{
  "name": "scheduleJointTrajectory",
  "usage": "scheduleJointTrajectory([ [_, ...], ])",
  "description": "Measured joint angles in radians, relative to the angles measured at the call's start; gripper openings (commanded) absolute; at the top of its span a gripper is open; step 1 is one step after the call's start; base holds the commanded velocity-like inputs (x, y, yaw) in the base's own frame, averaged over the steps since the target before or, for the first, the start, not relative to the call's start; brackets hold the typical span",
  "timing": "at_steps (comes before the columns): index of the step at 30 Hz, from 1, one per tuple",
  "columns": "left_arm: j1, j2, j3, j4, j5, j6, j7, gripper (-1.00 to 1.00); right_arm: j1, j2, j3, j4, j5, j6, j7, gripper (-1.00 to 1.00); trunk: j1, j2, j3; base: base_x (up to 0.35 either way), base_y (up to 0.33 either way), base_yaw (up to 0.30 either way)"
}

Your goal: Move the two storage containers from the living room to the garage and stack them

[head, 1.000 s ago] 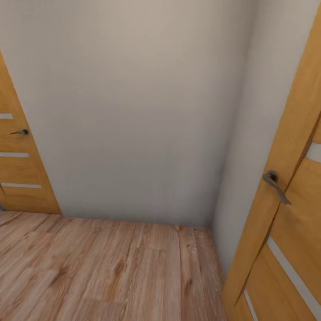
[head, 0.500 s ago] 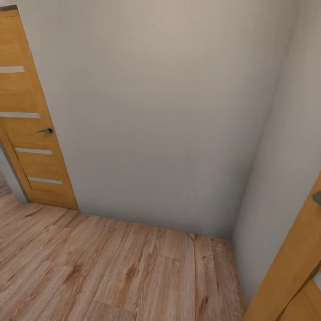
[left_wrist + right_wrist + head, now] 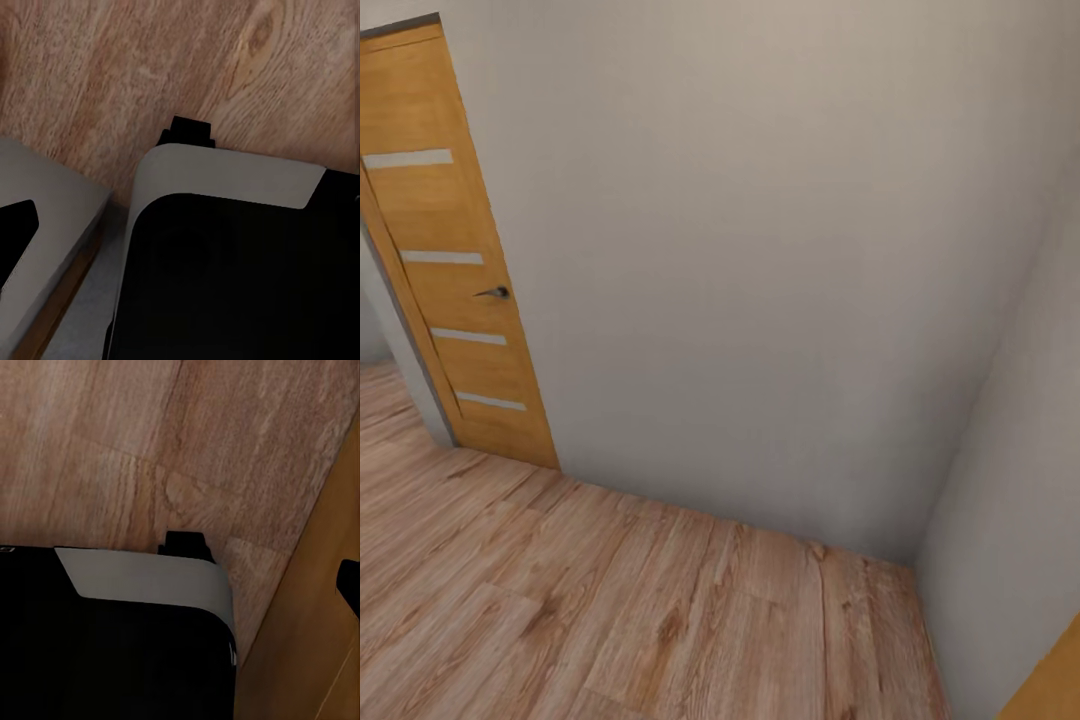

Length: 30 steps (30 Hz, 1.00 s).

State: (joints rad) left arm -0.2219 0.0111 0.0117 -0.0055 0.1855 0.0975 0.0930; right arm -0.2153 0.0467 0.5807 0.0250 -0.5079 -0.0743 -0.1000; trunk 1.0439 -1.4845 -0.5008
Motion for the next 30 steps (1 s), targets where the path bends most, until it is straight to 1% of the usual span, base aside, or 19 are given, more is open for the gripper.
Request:
scheduleJointTrajectory([
  [8, 0.0, 0.0, 0.0, 0.0, 0.0, 0.0, 0.0, 1.0, 0.0, 0.001, 0.0, 0.0, 0.0, 0.001, 0.0, 1.0, 0.0, 0.0, 0.0, 0.193, 0.0, 0.019],
  [21, 0.0, 0.001, 0.0, 0.0, 0.0, 0.0, 0.0, 1.0, 0.0, 0.0, 0.0, 0.0, 0.0, 0.0, 0.0, 1.0, 0.0, 0.0, 0.0, 0.193, 0.0, 0.241],
  [24, 0.0, 0.005, 0.0, 0.0, 0.0, 0.0, 0.0, 1.0, 0.0, 0.0, 0.0, 0.0, 0.003, -0.001, 0.0, 1.0, 0.0, 0.0, 0.0, 0.2, 0.0, 0.032],
  [30, 0.0, 0.006, 0.0, 0.0, 0.0, 0.0, 0.0, 1.0, 0.0, 0.0, 0.0, 0.0, 0.005, 0.0, 0.001, 1.0, 0.0, 0.0, 0.0, 0.218, 0.0, 0.003],
])
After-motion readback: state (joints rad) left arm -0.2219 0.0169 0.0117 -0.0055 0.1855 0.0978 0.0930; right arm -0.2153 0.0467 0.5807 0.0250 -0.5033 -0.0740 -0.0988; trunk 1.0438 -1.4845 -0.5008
